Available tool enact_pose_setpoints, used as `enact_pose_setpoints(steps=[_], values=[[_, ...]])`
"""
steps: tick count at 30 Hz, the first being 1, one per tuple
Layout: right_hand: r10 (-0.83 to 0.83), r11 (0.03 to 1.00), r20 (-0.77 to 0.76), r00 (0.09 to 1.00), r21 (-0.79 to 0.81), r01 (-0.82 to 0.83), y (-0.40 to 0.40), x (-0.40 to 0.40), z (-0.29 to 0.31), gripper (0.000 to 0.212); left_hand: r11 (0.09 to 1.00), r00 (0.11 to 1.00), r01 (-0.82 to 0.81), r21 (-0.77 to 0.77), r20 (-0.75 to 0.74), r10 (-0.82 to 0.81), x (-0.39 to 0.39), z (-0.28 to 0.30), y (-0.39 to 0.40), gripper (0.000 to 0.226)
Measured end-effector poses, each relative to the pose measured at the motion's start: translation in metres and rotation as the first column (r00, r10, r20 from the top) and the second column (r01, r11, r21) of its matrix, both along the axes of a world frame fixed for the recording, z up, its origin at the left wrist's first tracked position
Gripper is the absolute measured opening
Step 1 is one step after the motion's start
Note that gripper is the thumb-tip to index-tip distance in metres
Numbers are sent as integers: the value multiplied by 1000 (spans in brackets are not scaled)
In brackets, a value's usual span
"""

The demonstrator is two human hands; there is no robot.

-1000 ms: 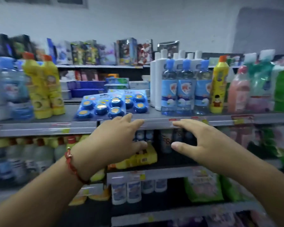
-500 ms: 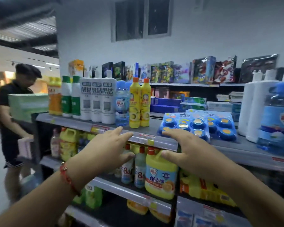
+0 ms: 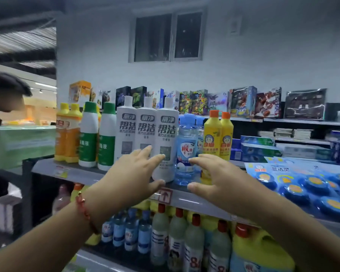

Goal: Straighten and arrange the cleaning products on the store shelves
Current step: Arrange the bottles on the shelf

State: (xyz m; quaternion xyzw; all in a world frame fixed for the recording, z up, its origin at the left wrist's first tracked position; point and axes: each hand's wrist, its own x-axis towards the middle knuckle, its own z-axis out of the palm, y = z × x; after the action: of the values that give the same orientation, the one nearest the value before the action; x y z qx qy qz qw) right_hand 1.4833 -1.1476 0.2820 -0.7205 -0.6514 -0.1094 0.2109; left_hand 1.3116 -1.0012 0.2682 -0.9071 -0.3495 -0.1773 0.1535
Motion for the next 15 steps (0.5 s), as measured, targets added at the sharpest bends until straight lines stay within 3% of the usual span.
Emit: enact_pose_setpoints(steps=[12,15], values=[[-126,987,-34,991,98,128,99,-16,78,62,982,980,145,122,116,-159,11,32,78,84],[-179,963,-20,984,199,180,130,-18,96,59,969,967,161,185,165,-192,27,37,89,82]])
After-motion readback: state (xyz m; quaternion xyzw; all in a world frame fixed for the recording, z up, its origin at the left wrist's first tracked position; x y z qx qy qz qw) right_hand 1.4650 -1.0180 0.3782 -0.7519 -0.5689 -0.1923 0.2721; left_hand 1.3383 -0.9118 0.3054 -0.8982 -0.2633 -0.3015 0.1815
